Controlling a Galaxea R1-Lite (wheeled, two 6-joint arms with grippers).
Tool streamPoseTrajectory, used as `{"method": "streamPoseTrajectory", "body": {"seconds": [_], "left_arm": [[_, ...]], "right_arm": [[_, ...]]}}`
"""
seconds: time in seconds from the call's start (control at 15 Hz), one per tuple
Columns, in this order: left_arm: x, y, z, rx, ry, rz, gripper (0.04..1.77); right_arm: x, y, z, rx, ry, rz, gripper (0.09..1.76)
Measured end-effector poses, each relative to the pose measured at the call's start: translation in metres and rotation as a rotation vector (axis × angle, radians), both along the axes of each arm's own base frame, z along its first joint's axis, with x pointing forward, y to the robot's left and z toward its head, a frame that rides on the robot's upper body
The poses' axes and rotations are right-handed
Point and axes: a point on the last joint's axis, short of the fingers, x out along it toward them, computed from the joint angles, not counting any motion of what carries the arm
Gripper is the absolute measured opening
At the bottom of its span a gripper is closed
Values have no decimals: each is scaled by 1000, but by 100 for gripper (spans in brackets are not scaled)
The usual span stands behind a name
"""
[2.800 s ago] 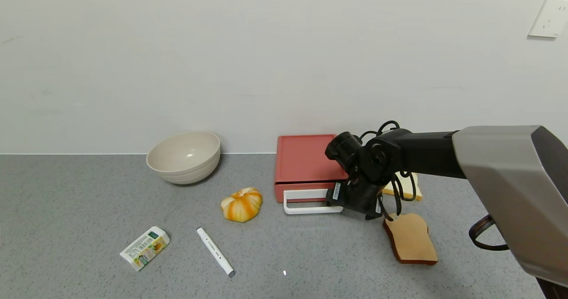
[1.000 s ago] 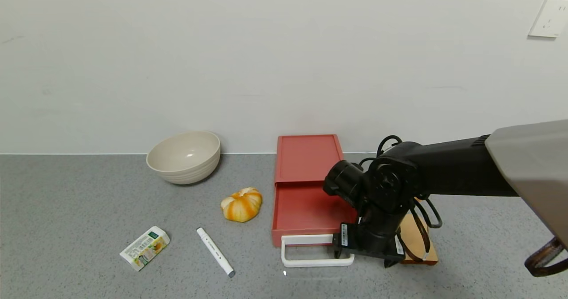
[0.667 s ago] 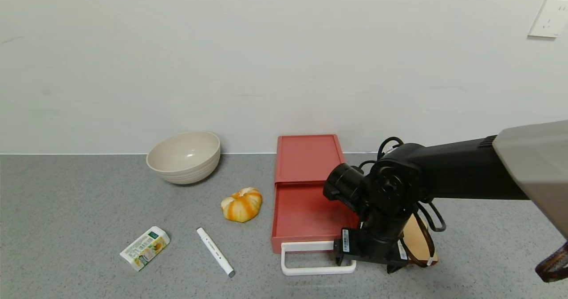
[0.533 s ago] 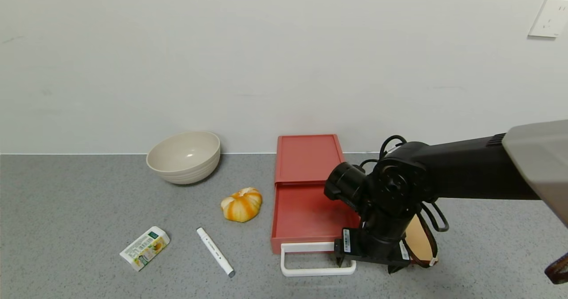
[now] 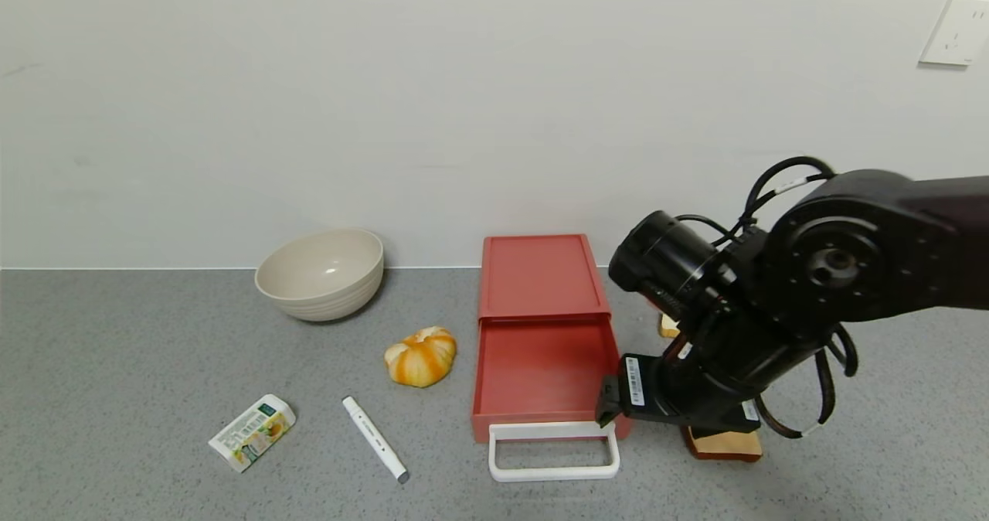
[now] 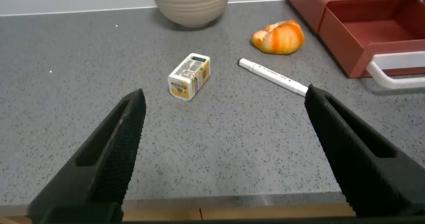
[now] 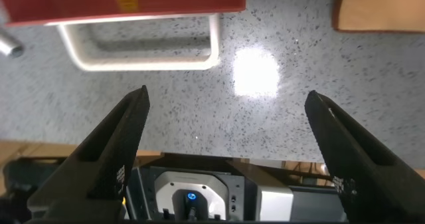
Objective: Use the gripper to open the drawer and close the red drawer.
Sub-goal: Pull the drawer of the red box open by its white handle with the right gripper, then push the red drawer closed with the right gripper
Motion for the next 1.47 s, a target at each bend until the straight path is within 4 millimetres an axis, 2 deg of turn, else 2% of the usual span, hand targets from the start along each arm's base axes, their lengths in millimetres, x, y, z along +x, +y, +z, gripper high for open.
{"method": "streamPoseTrajectory", "body": {"seconds": [0.13, 0.27, 0.47, 0.6, 0.8, 1.0, 1.2, 1.47], "left_arm": [[0, 0, 0, 0, 0, 1, 173], [0, 0, 0, -1, 0, 0, 173], [0, 0, 0, -1, 0, 0, 173], [0, 0, 0, -1, 0, 0, 173], [0, 0, 0, -1, 0, 1, 173], [0, 0, 0, -3, 0, 0, 173], [0, 0, 0, -2, 0, 1, 173], [0, 0, 0, -2, 0, 0, 173]], "right_arm": [[-10, -12, 26, 40, -95, 66, 171], [-20, -24, 43, 82, -211, 136, 171], [-33, -46, 59, 148, -420, 235, 171], [-38, -67, 64, 154, -508, 265, 171], [-37, -100, 65, 109, -682, 336, 171], [-35, -120, 55, 86, -822, 384, 171], [-37, -128, 42, 66, -831, 407, 171], [-37, -129, 38, 62, -821, 404, 171]]}}
